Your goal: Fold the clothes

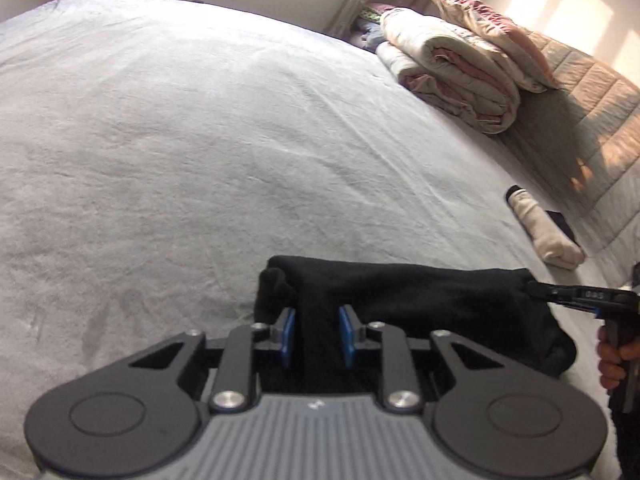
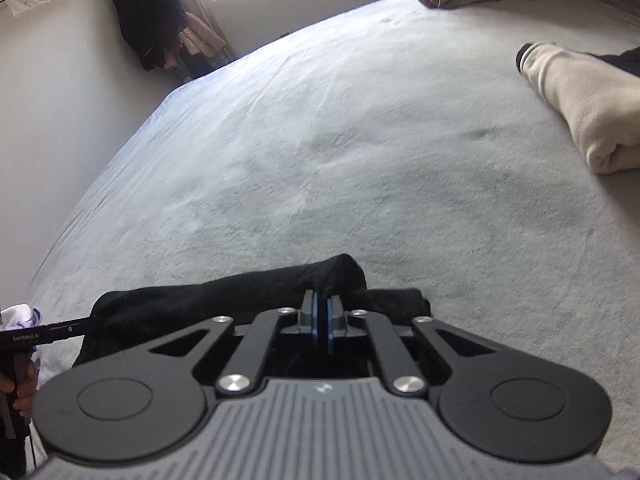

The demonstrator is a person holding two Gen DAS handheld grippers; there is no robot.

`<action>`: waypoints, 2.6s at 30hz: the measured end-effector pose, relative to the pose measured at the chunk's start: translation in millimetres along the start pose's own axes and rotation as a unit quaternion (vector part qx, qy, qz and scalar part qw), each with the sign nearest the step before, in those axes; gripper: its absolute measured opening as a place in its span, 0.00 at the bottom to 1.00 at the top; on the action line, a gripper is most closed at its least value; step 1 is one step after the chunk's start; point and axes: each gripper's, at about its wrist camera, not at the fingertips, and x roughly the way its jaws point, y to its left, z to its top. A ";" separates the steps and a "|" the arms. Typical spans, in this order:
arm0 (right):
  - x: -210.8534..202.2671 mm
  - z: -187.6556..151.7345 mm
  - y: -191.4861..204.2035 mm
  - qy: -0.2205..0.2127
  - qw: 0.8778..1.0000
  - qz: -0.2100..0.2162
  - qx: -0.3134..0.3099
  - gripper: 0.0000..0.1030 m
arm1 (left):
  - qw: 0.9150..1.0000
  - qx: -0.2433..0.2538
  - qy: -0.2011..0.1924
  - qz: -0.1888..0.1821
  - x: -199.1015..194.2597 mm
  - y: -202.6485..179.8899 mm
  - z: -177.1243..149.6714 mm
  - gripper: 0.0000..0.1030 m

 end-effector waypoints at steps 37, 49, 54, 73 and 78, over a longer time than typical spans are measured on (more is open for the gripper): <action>7.0 -48.9 98.4 -0.088 0.981 -0.083 -0.149 0.43 | 0.988 0.104 -0.118 -0.003 -9.0 -49.9 -35.7 0.48; -10.9 -68.4 76.0 -0.070 0.986 -0.110 -0.108 0.45 | 0.992 0.101 -0.073 -0.008 -4.6 -40.8 -35.5 0.49; -28.9 -68.4 73.7 -0.071 0.986 -0.121 -0.089 0.53 | 0.995 0.067 -0.067 -0.010 -9.9 -34.1 -28.1 0.49; -33.9 -61.9 97.2 -0.082 0.991 -0.062 -0.084 0.53 | 0.993 -0.115 0.000 -0.016 -16.9 25.8 -11.0 0.50; -18.1 -61.4 116.5 -0.073 0.991 -0.037 -0.103 0.41 | 0.990 -0.135 0.012 -0.040 -9.1 26.5 -15.9 0.49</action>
